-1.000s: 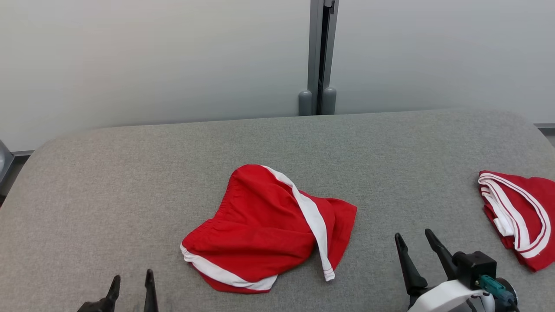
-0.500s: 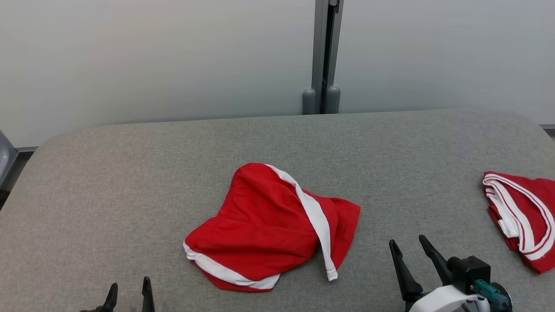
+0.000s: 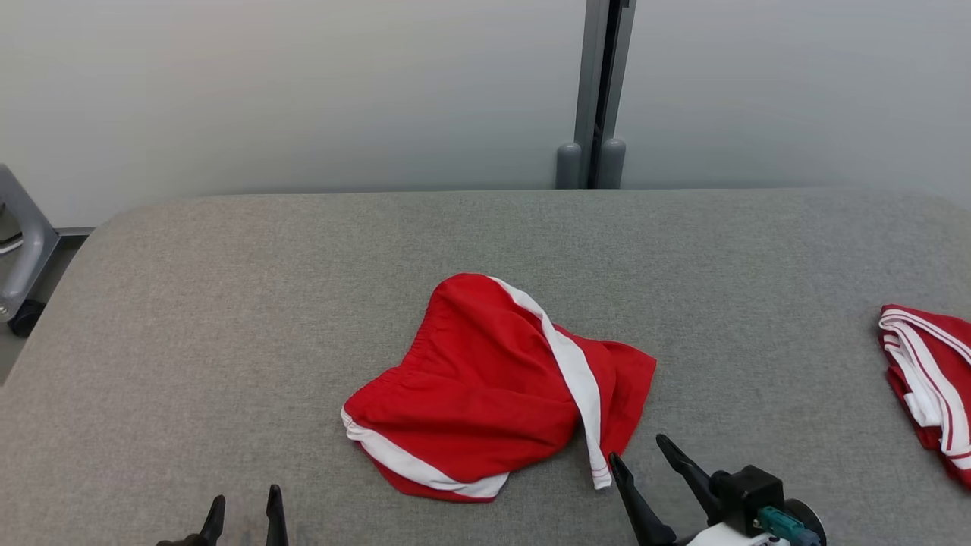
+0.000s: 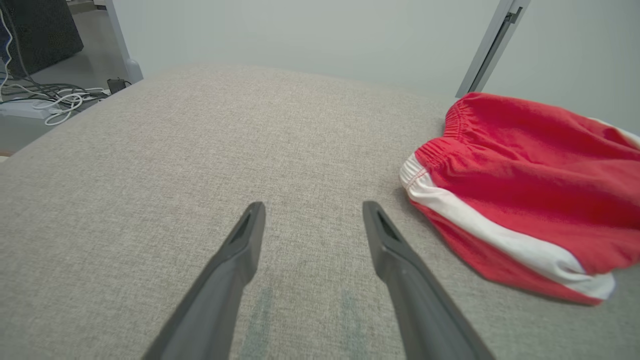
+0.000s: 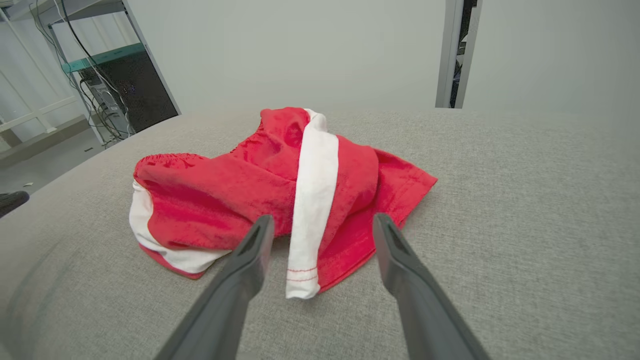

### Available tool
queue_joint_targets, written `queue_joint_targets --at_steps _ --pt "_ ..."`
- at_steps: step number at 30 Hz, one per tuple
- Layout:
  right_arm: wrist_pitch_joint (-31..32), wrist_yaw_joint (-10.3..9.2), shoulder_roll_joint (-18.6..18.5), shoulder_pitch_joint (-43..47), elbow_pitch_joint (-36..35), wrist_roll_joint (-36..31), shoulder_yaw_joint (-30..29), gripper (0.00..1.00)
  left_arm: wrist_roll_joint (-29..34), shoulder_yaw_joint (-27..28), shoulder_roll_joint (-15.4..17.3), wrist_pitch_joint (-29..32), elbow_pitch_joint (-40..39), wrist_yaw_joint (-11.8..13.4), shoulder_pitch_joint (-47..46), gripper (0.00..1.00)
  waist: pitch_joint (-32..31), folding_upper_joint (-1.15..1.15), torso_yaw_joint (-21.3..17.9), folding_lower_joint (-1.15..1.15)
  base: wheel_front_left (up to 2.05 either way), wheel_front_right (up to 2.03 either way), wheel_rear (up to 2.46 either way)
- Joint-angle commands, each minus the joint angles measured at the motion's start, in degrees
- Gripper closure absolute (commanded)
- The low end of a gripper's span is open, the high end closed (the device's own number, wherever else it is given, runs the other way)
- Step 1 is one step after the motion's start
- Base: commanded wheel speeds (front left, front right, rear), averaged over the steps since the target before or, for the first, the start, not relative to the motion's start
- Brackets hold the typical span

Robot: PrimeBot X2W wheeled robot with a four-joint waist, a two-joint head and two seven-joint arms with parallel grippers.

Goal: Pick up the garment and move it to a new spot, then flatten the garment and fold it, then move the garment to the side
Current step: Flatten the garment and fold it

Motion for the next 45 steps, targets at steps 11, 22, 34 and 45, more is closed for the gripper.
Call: queue_joint_targets --at_steps 11,22,34,45 --pt "0.0 -0.02 -0.6 -3.9 7.7 -0.9 4.8 0.0 -0.5 -1.9 0.2 0.0 0.6 -0.3 -2.2 0.0 1.6 0.0 2.9 0.0 0.0 0.0 0.0" --pt "0.0 -0.02 -1.2 -10.8 13.8 -4.1 -0.5 1.0 -1.2 -3.0 0.2 0.0 0.7 -0.1 -4.6 0.0 5.3 0.0 6.0 0.0 0.0 0.0 0.0" --pt "0.0 -0.02 -6.7 -37.9 16.3 -11.5 -0.7 1.0 -2.7 -8.9 0.2 0.0 2.2 -1.6 -7.4 0.0 5.9 0.0 10.2 0.0 0.0 0.0 0.0" --pt "0.0 -0.02 -3.8 -58.8 15.3 -10.1 3.2 1.0 -4.5 -14.0 0.2 0.0 3.1 -0.4 -7.1 0.0 5.1 0.0 14.4 0.0 0.0 0.0 0.0"
